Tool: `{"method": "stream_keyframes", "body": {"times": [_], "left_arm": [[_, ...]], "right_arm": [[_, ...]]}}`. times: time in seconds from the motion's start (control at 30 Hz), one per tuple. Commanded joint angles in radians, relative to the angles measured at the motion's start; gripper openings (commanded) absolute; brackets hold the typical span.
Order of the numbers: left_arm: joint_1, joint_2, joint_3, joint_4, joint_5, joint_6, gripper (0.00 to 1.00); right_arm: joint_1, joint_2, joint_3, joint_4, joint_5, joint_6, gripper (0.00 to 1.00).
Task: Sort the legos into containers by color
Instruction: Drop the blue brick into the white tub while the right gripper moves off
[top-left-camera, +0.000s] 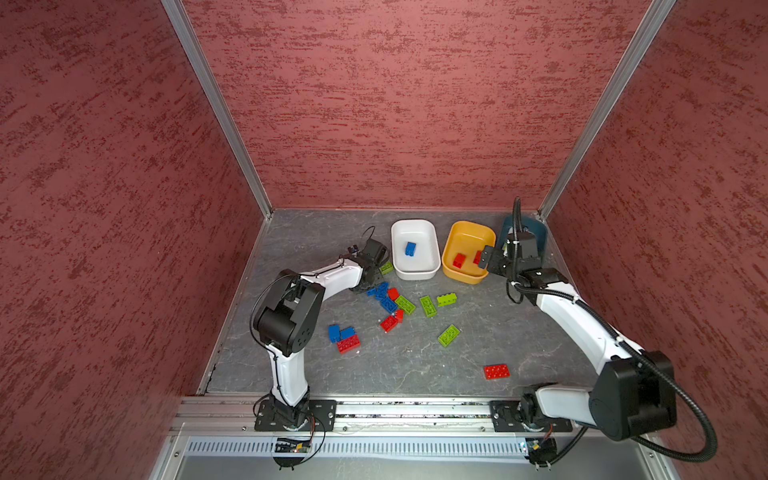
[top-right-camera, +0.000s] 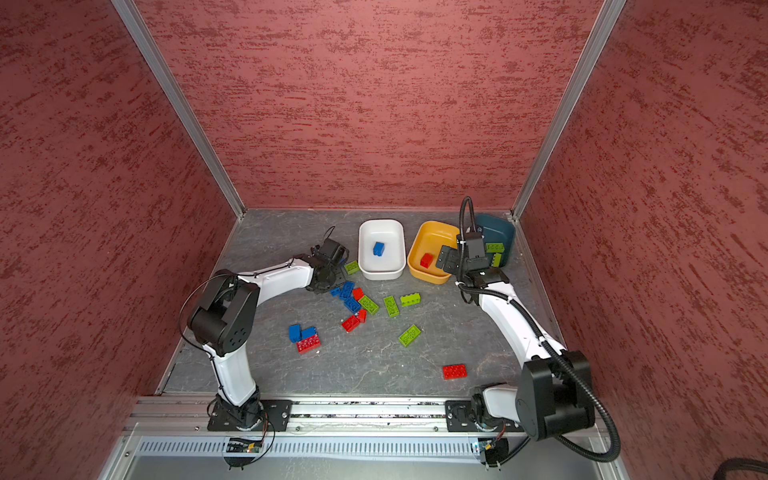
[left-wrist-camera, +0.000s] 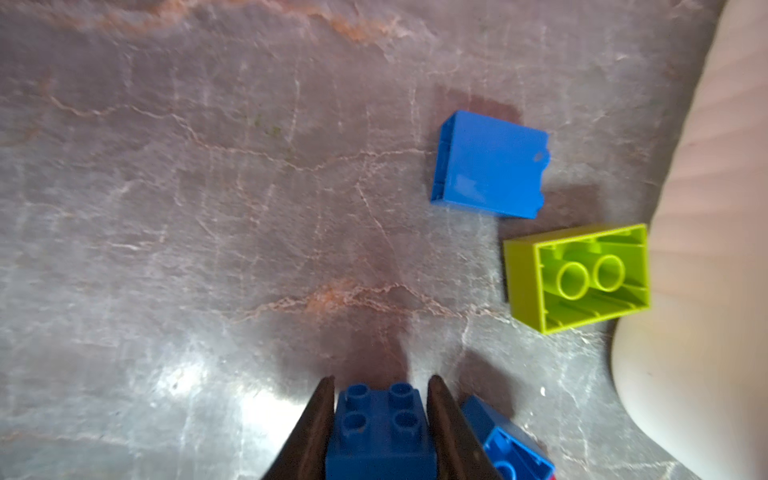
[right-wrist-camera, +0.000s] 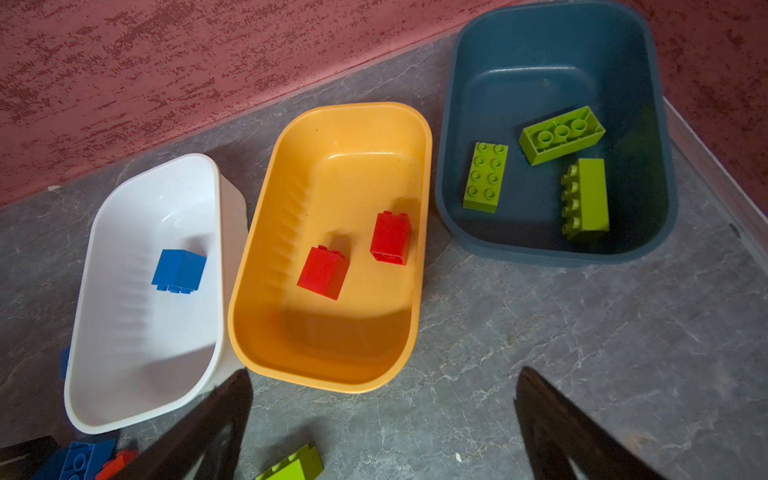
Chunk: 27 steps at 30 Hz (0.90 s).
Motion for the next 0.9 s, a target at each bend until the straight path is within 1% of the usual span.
{"method": "stream_keyframes", "body": {"times": [0.0,0.1,0.23,0.3,0.43,0.57,0.73,0.8,0.87], "left_arm": [[-0.011,-0.098,0.011,0.035,-0.006,0.072,0.34],[-0.037,-0.134,0.064,0.047,0.013,0.126,0.34],[-0.083,-0.106,0.175,0.064,0.063,0.203,0.34],[-0.107,-0.065,0.228,0.089,0.079,0.235,0.34],[-0.117,0.047,0.358,0.081,0.114,0.262,0.34],[-0.120,0.160,0.491,0.060,0.155,0.278,0.35],[-0.121,0.275,0.622,0.029,0.193,0.293,0.47],[-0.122,0.295,0.650,0.027,0.213,0.299,0.59],[-0.123,0.294,0.656,0.042,0.229,0.310,0.69]], "right_arm": [[0.001,-0.045,-0.025,-0.017,0.014,0.018,0.99],[0.001,-0.074,-0.054,-0.024,0.016,0.029,0.99],[0.001,-0.109,-0.090,-0.039,0.008,0.047,0.99],[0.001,-0.129,-0.111,-0.048,-0.012,0.058,0.99],[0.001,-0.177,-0.157,-0.086,-0.050,0.090,0.99],[0.001,-0.252,-0.218,-0.160,-0.087,0.163,0.99],[0.001,-0.368,-0.284,-0.313,-0.110,0.273,0.99],[0.001,-0.434,-0.309,-0.376,-0.139,0.330,0.99],[0.001,-0.491,-0.342,-0.445,-0.200,0.386,0.99]]}}
